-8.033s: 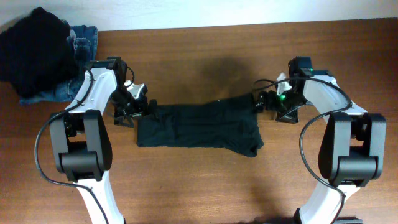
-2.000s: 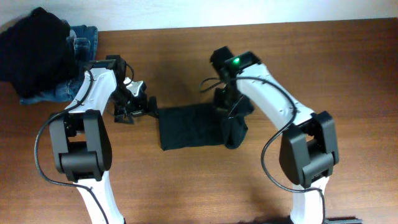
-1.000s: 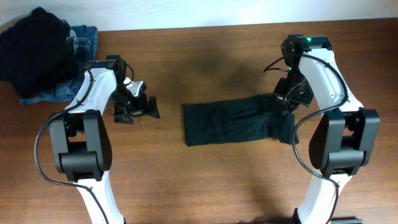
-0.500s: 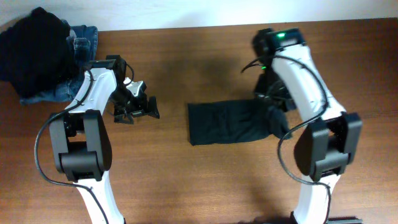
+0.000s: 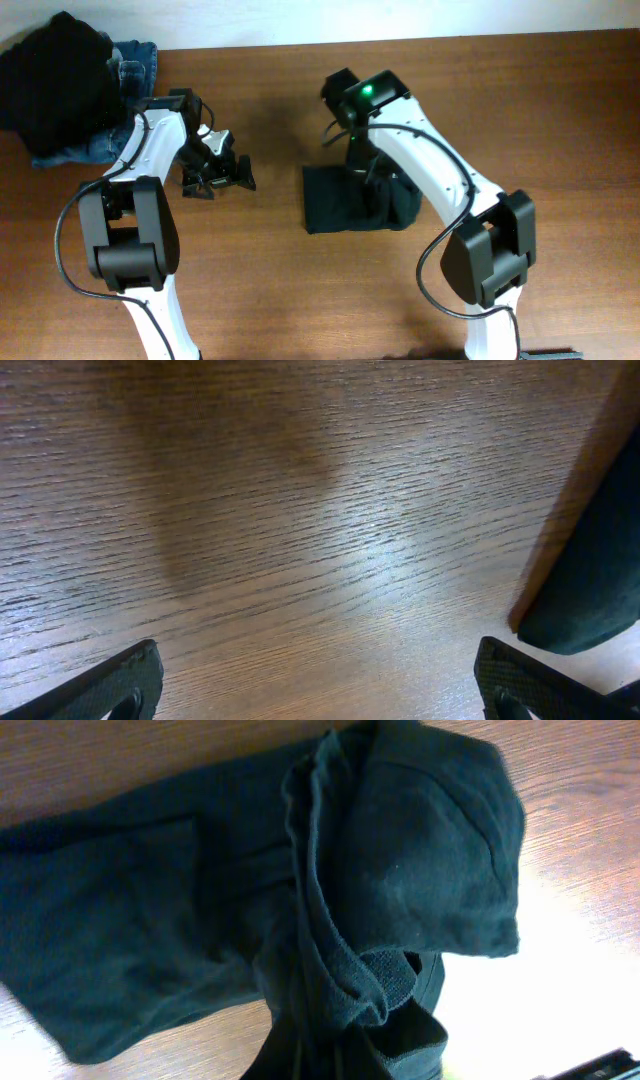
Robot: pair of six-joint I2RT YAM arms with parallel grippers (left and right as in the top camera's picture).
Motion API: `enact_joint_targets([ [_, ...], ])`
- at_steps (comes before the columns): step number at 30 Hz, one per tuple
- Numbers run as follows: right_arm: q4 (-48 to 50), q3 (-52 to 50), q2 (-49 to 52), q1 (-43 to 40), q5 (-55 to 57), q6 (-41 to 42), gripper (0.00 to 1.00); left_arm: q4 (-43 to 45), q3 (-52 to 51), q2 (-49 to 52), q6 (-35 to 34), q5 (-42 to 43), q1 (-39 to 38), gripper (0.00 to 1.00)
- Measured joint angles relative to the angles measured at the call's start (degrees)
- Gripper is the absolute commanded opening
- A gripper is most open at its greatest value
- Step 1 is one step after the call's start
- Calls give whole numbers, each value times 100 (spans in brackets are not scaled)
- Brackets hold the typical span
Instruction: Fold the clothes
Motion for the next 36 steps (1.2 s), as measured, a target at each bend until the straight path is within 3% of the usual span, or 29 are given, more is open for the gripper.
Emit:
enact_joint_targets([
  [36, 1073, -90, 457, 772, -1023, 52, 4, -2, 0, 0, 0, -2, 0, 99],
])
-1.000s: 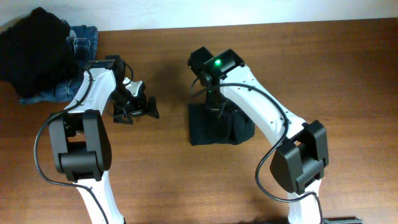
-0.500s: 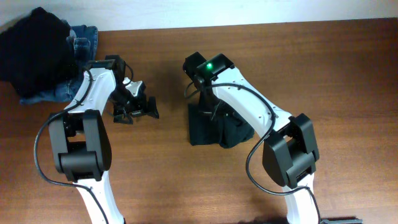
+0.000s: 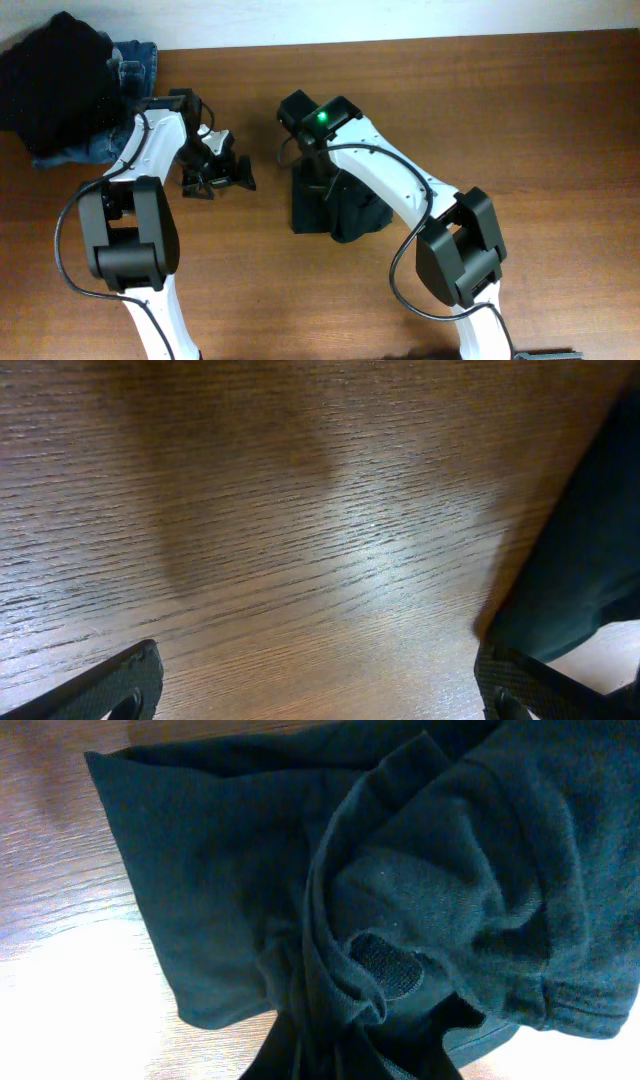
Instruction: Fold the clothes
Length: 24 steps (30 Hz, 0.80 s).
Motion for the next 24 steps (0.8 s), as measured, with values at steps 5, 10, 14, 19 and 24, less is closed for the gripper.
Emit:
enact_joint_targets([
  [5, 114, 0, 0, 90, -17, 2, 4, 0, 0, 0, 0, 0, 0, 99],
  [10, 151, 0, 7, 90, -17, 2, 4, 0, 0, 0, 0, 2, 0, 99],
  [14, 195, 0, 11, 90, -46, 13, 15, 0, 0, 0, 0, 0, 0, 99],
  [19, 317, 0, 28, 90, -214, -15, 16, 2, 0, 0, 0, 0, 0, 99],
  [24, 341, 0, 33, 90, -402, -17, 16, 2, 0, 0, 0, 2, 0, 99],
])
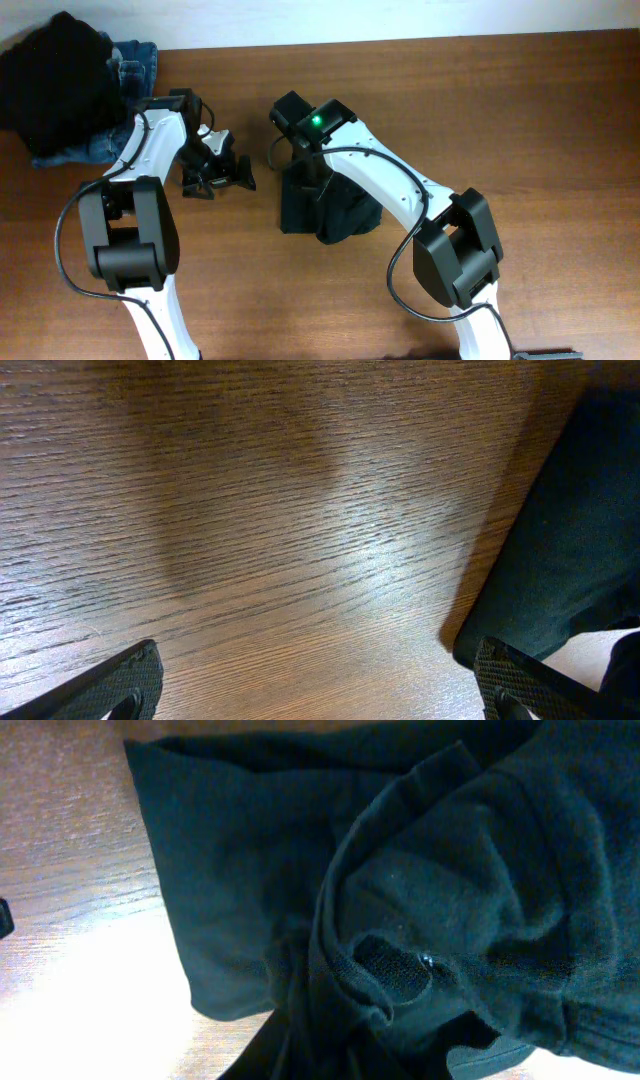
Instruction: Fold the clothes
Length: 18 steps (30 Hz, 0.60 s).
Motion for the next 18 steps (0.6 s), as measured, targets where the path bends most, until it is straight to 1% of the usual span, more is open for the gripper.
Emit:
enact_joint_targets([
  [1, 2, 0, 4, 0, -35, -2, 17, 0, 0, 0, 0, 0, 0, 99],
  [2, 2, 0, 4, 0, -70, -2, 20, 0, 0, 0, 0, 0, 0, 99],
  [6, 116, -2, 9, 2, -262, -155, 46, 0, 0, 0, 0, 0, 0, 99],
  [8, 317, -4, 15, 7, -505, -457, 62, 0, 0, 0, 0, -2, 0, 99],
  [10, 538, -4, 28, 37, -892, -957, 74, 4, 0, 0, 0, -2, 0, 99],
  [11, 566, -4, 33, 48, -973, -1132, 77, 4, 0, 0, 0, -2, 0, 99],
  [13, 599, -4, 37, 118, -1239, -1550, 79, 4, -2, 0, -2, -2, 0, 99],
  [18, 562, -4, 37, 271, -1534, -2114, 79, 4, -2, 0, -2, -2, 0, 99],
])
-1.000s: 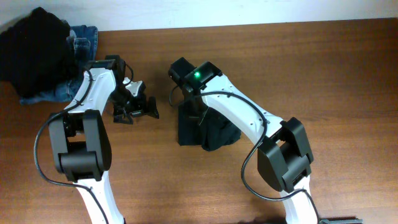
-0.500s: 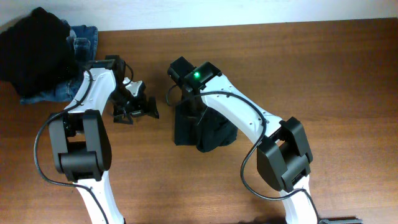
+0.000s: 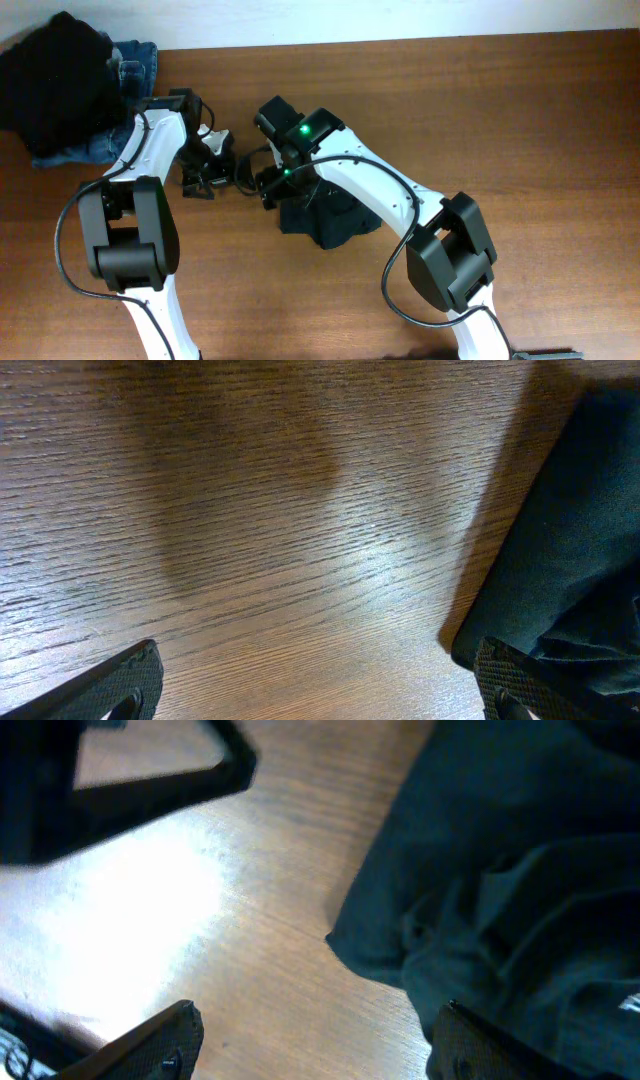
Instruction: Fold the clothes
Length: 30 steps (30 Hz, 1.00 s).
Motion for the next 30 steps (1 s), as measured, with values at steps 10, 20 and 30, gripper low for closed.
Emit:
enact_joint_targets([
  [10, -1390, 505, -2, -459, 704, -138, 83, -2, 0, 0, -15, 0, 0, 99],
  [20, -2238, 907, -57, -1674, 1351, -4, 90, 0, 0, 0, -15, 0, 0, 99],
  [30, -1528, 249, -61, -1904, 603, 15, 75, 20, 0, 0, -15, -2, 0, 99],
])
